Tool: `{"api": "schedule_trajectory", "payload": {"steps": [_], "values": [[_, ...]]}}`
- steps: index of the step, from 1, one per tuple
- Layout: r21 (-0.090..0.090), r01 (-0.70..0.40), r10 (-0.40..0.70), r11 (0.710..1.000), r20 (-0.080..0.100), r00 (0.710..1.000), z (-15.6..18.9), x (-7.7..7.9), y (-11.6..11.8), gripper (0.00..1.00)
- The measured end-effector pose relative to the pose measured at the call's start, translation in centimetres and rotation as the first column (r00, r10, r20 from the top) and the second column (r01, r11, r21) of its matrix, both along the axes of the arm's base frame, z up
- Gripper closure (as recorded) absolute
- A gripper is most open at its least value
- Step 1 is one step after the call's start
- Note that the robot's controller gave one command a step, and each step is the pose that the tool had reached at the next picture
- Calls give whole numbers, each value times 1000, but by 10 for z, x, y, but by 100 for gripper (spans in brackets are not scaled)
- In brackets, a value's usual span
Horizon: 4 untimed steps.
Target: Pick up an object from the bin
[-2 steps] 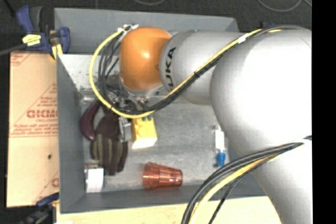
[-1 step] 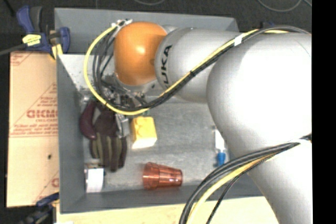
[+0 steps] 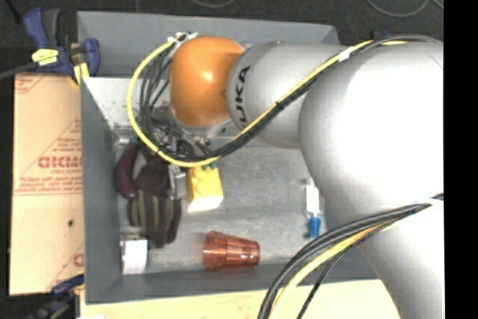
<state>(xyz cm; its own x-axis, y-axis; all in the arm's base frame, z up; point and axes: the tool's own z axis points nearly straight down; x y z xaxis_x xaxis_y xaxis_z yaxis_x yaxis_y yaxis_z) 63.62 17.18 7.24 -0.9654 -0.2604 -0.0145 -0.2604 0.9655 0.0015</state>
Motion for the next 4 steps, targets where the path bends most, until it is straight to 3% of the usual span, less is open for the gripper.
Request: {"api": "schedule_trajectory", "payload": {"steps": [1, 3, 4], "values": [[-2, -95, 95, 995, 6, 995, 4, 13, 10, 100], [-2, -94, 94, 996, 3, 996, 8, 11, 10, 100], [-4, -94, 94, 996, -5, 996, 29, 9, 9, 100]]}}
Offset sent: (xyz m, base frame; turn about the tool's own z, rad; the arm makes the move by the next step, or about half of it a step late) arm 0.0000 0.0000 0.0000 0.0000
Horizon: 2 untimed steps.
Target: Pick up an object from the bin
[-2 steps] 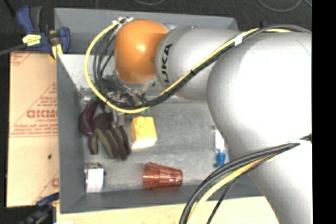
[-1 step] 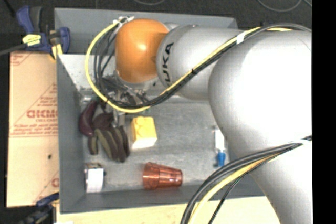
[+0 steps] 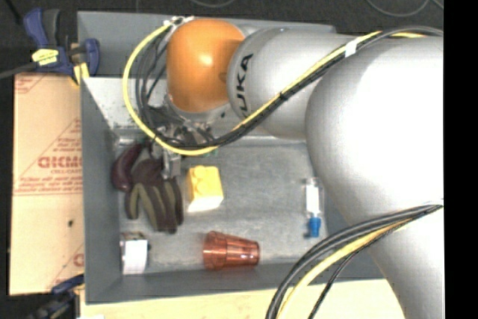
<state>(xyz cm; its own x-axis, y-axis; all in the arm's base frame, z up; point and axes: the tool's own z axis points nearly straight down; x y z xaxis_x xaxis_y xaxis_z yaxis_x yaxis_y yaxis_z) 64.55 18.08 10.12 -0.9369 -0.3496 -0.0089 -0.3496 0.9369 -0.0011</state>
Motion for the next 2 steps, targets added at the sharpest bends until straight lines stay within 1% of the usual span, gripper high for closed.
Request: {"api": "schedule_trajectory", "payload": {"steps": [2], "values": [[3, 1, -1, 1000, 12, 1000, 39, 3, 1, 100]]}}
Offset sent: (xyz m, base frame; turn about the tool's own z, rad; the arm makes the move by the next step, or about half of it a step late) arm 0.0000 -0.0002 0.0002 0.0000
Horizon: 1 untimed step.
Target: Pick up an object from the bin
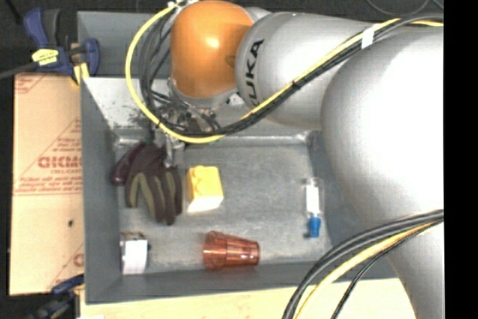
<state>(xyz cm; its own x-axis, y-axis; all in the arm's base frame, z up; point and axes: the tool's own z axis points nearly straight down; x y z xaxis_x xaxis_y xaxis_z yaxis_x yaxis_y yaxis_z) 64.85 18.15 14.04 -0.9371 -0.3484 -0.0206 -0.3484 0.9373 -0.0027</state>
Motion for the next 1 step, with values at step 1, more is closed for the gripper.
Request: {"api": "schedule_trajectory", "payload": {"steps": [1], "values": [[1, 0, 0, 1000, 2, 1000, 7, 0, 0, 100]]}}
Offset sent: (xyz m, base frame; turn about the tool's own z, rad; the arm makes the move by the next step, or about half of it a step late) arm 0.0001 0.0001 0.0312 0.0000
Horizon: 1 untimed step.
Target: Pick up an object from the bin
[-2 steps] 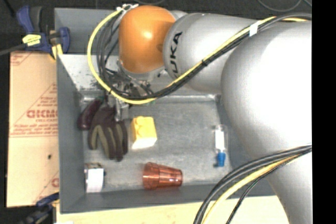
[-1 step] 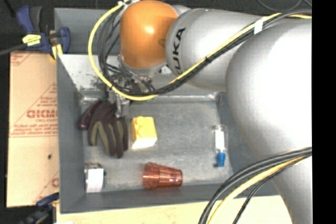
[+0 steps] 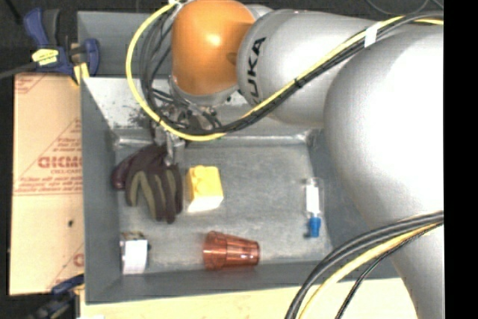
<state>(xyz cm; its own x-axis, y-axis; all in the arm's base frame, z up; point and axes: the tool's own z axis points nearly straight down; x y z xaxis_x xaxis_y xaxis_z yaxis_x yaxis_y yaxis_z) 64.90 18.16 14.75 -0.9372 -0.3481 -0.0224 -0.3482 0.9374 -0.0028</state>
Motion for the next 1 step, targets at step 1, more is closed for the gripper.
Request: {"api": "schedule_trajectory", "payload": {"steps": [1], "values": [[0, 1, -1, 1000, -1, 1000, 7, 0, 0, 100]]}}
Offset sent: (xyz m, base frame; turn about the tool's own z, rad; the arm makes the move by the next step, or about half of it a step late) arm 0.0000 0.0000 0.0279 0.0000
